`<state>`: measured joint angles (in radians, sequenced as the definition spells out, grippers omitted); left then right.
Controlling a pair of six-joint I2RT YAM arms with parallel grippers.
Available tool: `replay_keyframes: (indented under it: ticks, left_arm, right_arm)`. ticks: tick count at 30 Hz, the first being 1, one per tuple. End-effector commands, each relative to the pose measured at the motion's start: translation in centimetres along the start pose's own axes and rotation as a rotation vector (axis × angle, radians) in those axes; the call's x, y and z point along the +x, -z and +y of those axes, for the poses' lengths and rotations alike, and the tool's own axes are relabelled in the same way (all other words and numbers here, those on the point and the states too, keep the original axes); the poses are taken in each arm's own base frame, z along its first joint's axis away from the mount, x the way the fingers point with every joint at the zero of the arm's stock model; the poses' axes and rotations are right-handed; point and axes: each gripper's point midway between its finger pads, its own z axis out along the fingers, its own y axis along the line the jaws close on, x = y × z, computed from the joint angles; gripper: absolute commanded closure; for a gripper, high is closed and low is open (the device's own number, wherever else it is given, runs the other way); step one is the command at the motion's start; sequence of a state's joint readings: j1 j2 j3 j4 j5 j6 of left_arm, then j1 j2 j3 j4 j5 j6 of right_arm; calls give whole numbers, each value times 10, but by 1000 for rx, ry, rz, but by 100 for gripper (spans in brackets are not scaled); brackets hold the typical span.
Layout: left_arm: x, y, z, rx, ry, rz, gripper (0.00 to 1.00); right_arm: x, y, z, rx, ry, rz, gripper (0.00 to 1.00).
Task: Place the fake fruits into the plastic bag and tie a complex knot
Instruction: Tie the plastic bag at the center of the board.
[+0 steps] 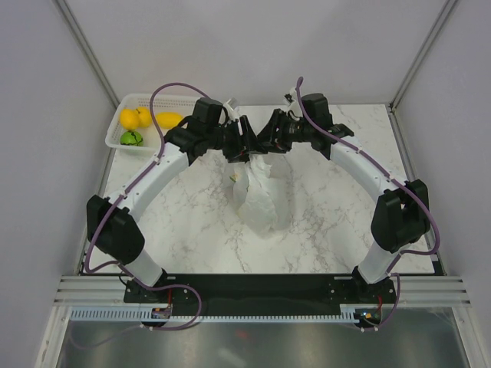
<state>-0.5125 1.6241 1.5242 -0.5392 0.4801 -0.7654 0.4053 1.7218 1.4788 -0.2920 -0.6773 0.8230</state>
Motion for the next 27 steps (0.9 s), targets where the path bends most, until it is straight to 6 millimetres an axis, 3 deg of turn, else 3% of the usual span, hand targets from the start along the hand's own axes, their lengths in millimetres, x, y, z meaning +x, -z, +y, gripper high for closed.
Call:
replay_keyframes:
  ticks: [1,6,23,27]
  left_arm:
    - [-18,18,-19,39,-77,-88,33]
    - [-17,9,-10,24,-74,-81,34]
    - [-42,5,-37,125,-98,-186,35]
    - [-45,5,-44,148,-99,-197,35]
  right_arm:
    - [12,-3,26,-79,40,49,48]
    - [16,-3,31,-102,38,67,47]
    - [30,-9,20,-71,15,107,48]
    - [29,-9,20,-68,17,105,60]
